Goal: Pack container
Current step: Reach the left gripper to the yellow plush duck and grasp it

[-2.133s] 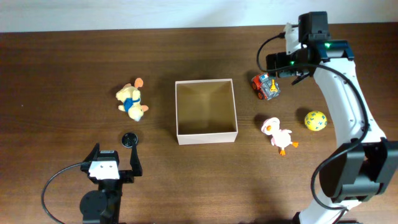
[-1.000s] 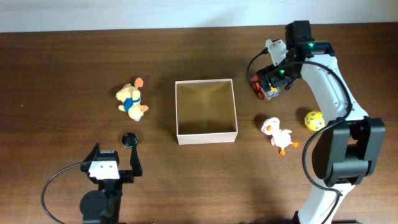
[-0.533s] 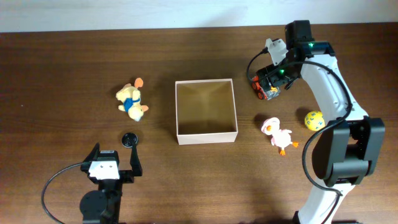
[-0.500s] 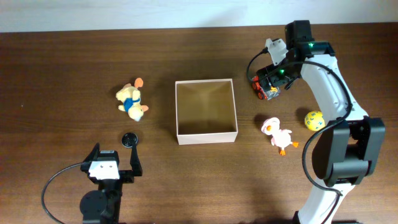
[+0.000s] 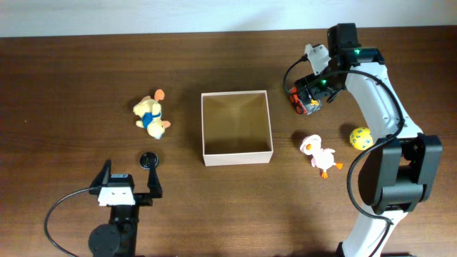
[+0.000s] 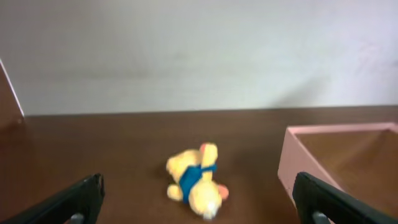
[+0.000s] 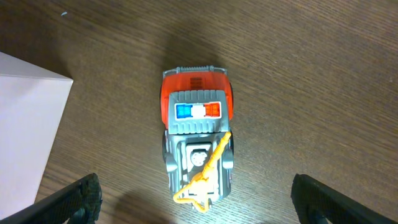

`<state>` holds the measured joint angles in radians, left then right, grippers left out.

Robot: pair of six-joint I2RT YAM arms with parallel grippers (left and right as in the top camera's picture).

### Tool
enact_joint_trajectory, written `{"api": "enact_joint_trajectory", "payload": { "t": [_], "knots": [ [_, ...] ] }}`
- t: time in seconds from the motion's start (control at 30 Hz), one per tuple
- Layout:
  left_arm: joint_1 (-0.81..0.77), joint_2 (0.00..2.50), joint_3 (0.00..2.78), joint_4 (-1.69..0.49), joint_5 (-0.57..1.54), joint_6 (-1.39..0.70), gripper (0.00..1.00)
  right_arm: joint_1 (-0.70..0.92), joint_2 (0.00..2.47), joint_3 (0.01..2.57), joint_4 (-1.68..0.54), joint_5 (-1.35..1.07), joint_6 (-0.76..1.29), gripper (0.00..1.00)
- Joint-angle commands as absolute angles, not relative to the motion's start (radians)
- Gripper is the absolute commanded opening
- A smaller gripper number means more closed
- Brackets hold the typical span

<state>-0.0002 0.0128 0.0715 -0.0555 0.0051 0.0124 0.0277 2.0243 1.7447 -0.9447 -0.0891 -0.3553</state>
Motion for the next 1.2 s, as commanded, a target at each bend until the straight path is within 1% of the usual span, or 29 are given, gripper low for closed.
{"api": "enact_joint_trajectory", "payload": {
  "t": [0.0, 0.1, 0.2, 0.27, 0.43, 0.57, 0.63, 0.8, 1.0, 1.1, 1.17],
  "knots": [
    [0.005, 0.062, 0.199, -0.06, -0.028, 0.031, 0.99, 0.033, 2.02, 1.742, -0.942, -0.101, -0.359, 0.99],
    [0.005, 0.192, 0.371, -0.126, -0.06, 0.033, 0.99, 0.033, 2.02, 1.742, -0.942, -0.101, -0.359, 0.99],
    [0.005, 0.388, 0.573, -0.171, -0.06, 0.032, 0.99, 0.033, 2.02, 1.742, -0.942, -0.101, -0.359, 0.99],
    [0.005, 0.591, 0.767, -0.228, -0.073, 0.031, 0.99, 0.033, 2.02, 1.742, -0.942, -0.101, -0.359, 0.99],
    [0.005, 1.028, 1.176, -0.509, -0.071, 0.031, 0.99, 0.033, 2.02, 1.742, -0.942, -0.101, -0.359, 0.99],
    [0.005, 1.311, 1.381, -0.667, -0.068, 0.031, 0.99, 0.033, 2.02, 1.742, -0.942, -0.101, -0.359, 0.99],
    [0.005, 1.414, 1.436, -0.693, -0.067, 0.031, 0.99, 0.033, 2.02, 1.742, -0.942, -0.101, -0.358, 0.99],
    [0.003, 1.588, 1.451, -0.64, 0.023, 0.023, 0.99, 0.033, 2.02, 1.742, -0.942, -0.101, -0.359, 0.99],
    [0.003, 1.769, 1.451, -0.637, 0.023, 0.022, 1.0, 0.033, 2.02, 1.742, -0.942, -0.101, -0.358, 0.99],
    [0.003, 1.817, 1.451, -0.64, 0.023, 0.012, 0.91, 0.033, 2.02, 1.742, -0.942, -0.101, -0.358, 0.99],
    [0.003, 1.847, 1.451, -0.651, 0.022, -0.008, 0.89, 0.033, 2.02, 1.742, -0.942, -0.101, -0.358, 0.99]
  ]
}}
